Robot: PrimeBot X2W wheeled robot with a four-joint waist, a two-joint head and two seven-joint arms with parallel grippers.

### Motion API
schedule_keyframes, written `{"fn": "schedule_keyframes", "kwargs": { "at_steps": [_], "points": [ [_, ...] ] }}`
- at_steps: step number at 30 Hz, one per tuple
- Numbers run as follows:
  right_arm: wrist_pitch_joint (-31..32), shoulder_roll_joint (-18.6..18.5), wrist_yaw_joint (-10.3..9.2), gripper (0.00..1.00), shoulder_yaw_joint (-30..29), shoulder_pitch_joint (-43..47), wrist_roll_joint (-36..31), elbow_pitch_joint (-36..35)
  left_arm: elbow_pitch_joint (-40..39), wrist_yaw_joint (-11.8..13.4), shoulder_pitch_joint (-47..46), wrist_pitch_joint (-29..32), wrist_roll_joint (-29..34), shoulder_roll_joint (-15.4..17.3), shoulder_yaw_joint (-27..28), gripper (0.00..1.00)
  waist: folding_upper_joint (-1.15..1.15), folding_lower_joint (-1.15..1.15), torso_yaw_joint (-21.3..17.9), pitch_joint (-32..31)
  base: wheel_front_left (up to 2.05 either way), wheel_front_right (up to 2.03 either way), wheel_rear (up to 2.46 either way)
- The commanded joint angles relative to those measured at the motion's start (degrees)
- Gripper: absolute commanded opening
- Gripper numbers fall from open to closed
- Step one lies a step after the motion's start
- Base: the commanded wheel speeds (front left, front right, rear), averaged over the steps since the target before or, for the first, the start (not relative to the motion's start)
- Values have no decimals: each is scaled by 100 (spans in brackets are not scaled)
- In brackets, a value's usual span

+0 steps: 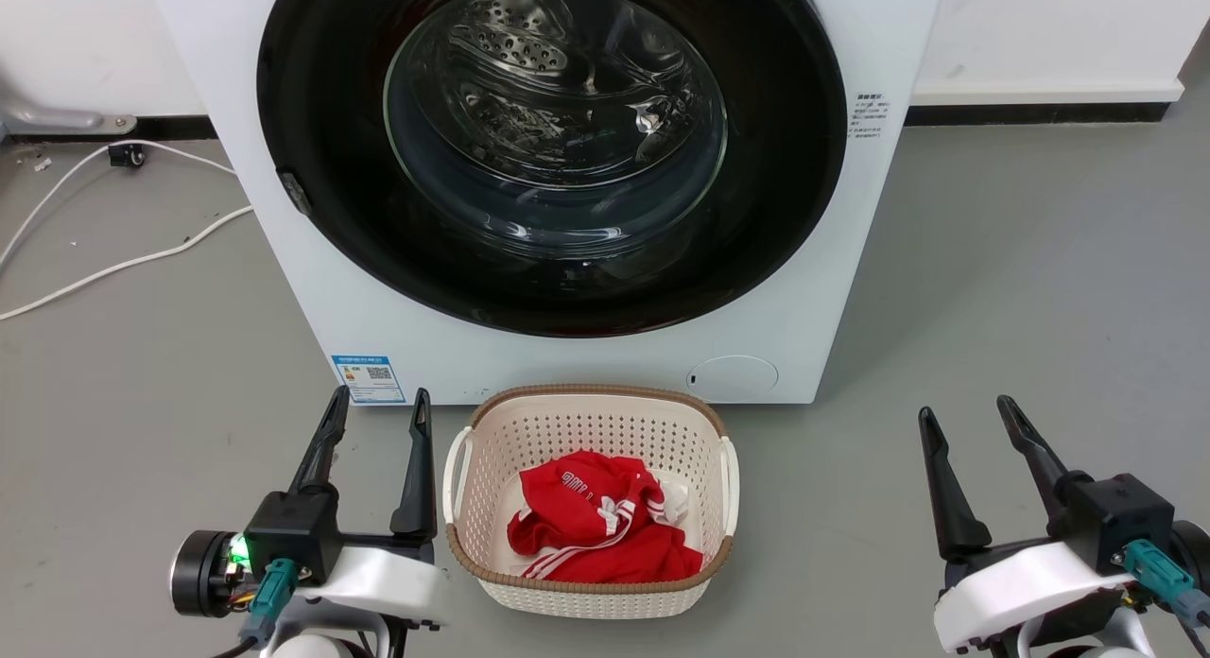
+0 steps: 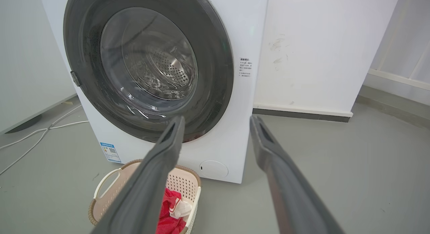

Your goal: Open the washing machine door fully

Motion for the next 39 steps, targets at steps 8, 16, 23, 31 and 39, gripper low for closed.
{"fn": "schedule_keyframes", "kwargs": {
  "at_steps": [8, 16, 23, 31, 39],
  "points": [
    [-25, 27, -2, 100, 11, 77, -286, -48, -8, 36, 70, -115, 382, -25, -7, 100, 0, 0, -3, 5, 0, 0, 0],
    [-20, 29, -2, 100, 8, 64, -290, -1, 73, -21, 70, -132, 364, -74, 36, 100, 0, 0, -8, 14, 0, 0, 0],
    [-21, 28, -2, 100, 10, 62, -268, 25, 106, -38, 76, -132, 348, -110, 76, 100, 0, 0, -2, 11, 0, 0, 0],
    [-34, 28, -2, 0, 26, 57, -158, 50, 112, -53, 81, -132, 379, -140, 112, 100, 0, 0, -1, 19, 0, 0, 0],
    [-266, 28, -2, 0, 26, -15, 738, 21, 111, -61, 68, -132, 405, -155, 144, 100, 0, 0, -3, 33, 0, 0, 0]
  ]
}}
